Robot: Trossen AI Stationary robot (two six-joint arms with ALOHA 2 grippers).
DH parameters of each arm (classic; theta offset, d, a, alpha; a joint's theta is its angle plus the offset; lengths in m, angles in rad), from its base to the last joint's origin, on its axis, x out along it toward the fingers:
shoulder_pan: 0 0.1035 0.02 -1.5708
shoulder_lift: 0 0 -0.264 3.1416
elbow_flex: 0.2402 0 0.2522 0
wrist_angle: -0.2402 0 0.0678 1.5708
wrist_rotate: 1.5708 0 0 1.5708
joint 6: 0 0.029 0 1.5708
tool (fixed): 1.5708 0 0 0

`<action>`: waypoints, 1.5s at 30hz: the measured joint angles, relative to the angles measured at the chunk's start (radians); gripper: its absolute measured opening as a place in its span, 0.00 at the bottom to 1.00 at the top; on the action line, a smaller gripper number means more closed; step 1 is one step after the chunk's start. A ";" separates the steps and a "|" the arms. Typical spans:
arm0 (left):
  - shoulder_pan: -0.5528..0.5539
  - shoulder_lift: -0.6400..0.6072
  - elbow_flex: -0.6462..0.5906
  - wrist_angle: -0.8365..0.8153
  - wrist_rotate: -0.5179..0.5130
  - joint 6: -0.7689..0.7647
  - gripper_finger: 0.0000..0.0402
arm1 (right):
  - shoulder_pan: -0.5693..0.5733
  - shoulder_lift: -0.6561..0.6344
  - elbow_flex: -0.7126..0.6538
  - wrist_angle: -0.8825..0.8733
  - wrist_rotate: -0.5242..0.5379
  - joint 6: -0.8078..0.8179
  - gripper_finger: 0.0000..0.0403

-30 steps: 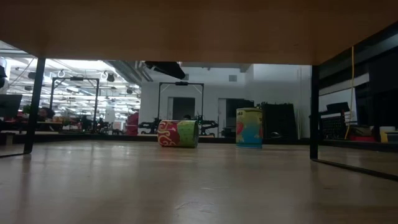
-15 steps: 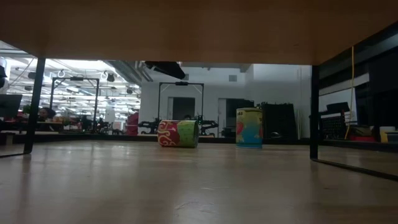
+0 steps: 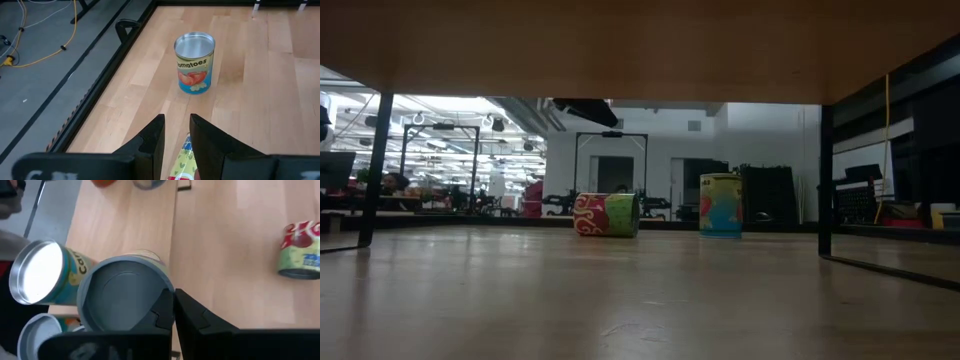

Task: Pick and place cans onto a shelf
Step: Put the canned chicken soup on the shelf

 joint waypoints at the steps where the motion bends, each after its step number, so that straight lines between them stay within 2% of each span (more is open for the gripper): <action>1: 0.000 0.000 0.000 0.000 0.000 0.000 0.21 | 0.007 0.008 0.000 -0.001 -0.001 0.000 0.02; 12: 0.000 0.000 0.000 -0.001 0.000 0.000 0.21 | 0.058 0.042 -0.001 -0.001 -0.002 -0.003 0.02; 40: 0.000 0.000 0.000 -0.007 0.000 0.000 0.21 | 0.065 0.074 -0.001 -0.003 -0.002 0.000 0.06; 45: 0.000 0.000 0.000 -0.007 0.000 0.000 0.21 | 0.064 0.074 -0.001 -0.003 -0.039 0.000 0.06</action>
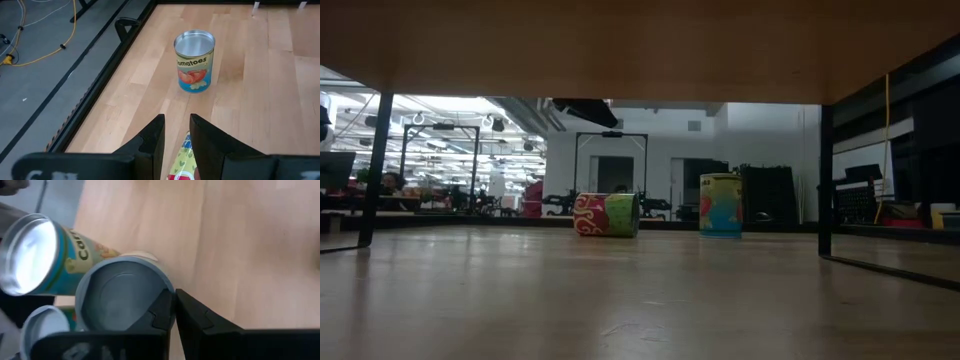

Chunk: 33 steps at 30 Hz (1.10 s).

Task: Pick and place cans onto a shelf
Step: Put the canned chicken soup on the shelf, then put the canned tomatoes on the shelf

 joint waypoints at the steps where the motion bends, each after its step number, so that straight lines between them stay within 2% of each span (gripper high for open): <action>1: 0.000 0.000 0.000 0.000 0.000 0.000 0.21 | 0.000 0.000 0.000 0.000 -0.014 0.000 0.06; 7: 0.000 0.000 0.000 0.000 0.000 0.000 0.21 | 0.001 0.000 0.000 0.008 -0.040 0.000 0.08; 13: 0.000 0.000 0.000 0.000 0.000 0.000 0.21 | 0.000 0.000 0.000 0.010 -0.040 0.000 0.22; 16: 0.000 0.000 0.000 0.000 0.000 0.000 0.21 | 0.000 0.000 0.000 0.010 -0.040 0.000 0.25; 33: 0.000 0.000 0.000 0.000 0.000 0.000 0.21 | 0.000 0.000 0.000 0.066 -0.039 -0.002 0.26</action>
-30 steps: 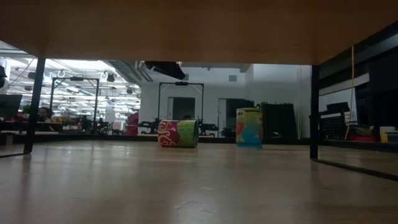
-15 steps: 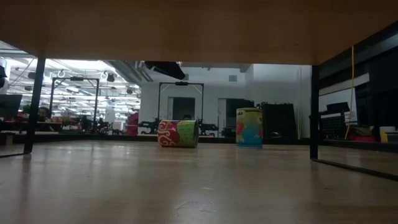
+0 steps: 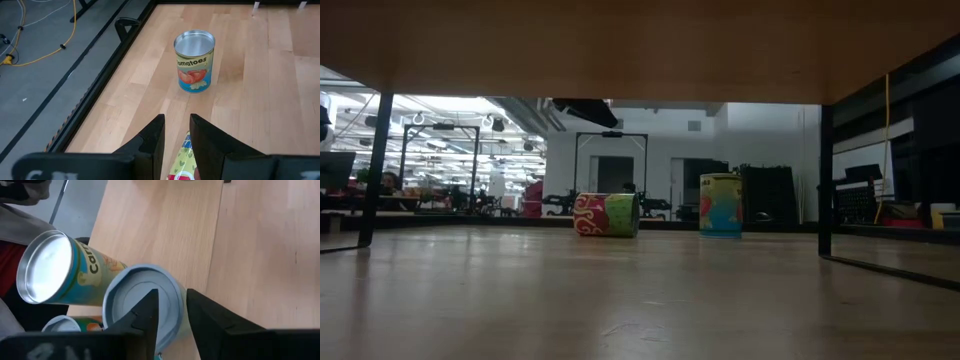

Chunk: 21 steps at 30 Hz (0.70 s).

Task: Pick and place cans onto a shelf
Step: Put the canned tomatoes on the shelf

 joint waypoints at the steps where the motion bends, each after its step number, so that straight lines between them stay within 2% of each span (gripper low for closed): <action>1: 0.000 0.000 0.000 0.000 0.000 0.000 0.21 | 0.000 0.000 0.000 0.001 0.000 -0.003 0.26; 7: 0.000 0.000 0.000 0.000 0.000 0.000 0.21 | 0.000 -0.023 0.000 0.001 0.000 -0.011 0.26; 13: 0.000 0.000 0.000 0.026 0.000 0.000 0.21 | -0.003 -0.124 0.001 -0.042 0.004 -0.025 0.26; 16: 0.000 0.000 0.000 0.104 0.000 -0.005 0.21 | -0.004 -0.187 0.002 -0.101 0.076 -0.054 0.26; 21: 0.000 0.000 0.000 0.273 0.008 -0.076 0.21 | -0.004 -0.274 -0.012 -0.204 0.269 -0.077 0.26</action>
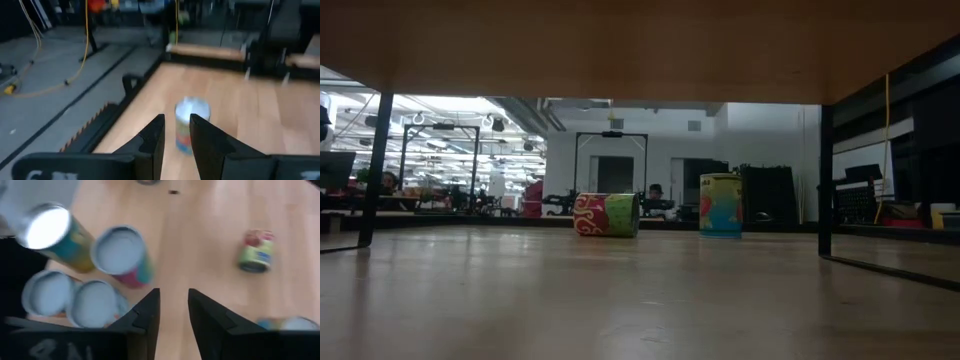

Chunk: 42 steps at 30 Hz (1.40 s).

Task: Pick and place cans onto a shelf
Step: Put the canned tomatoes on the shelf

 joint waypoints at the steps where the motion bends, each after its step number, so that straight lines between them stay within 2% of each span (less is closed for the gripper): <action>1: 0.000 0.000 0.000 0.029 0.000 -0.003 0.21 | 0.000 -0.022 -0.020 0.000 0.026 0.000 0.26; 5: 0.000 0.000 0.016 0.094 0.000 -0.048 0.21 | -0.012 -0.112 -0.151 0.029 0.046 0.001 0.26; 10: 0.000 0.038 0.126 0.080 0.012 -0.054 0.21 | -0.056 -0.228 -0.319 0.087 0.059 0.004 0.26; 13: 0.005 0.097 0.226 0.042 0.028 -0.054 0.21 | -0.093 -0.286 -0.404 0.128 0.129 0.004 0.26; 18: 0.016 0.235 0.413 -0.129 0.034 -0.054 0.21 | -0.178 -0.343 -0.531 0.182 0.260 0.001 0.26; 24: 0.026 0.408 0.615 -0.287 0.052 -0.054 0.21 | -0.319 -0.341 -0.686 0.348 0.285 -0.025 0.26; 29: 0.029 0.503 0.712 -0.349 0.053 -0.055 0.21 | -0.423 -0.325 -0.815 0.540 0.275 -0.051 0.26; 42: 0.046 0.552 0.721 -0.397 0.042 -0.081 0.21 | -0.569 -0.205 -0.983 0.879 0.274 -0.074 0.26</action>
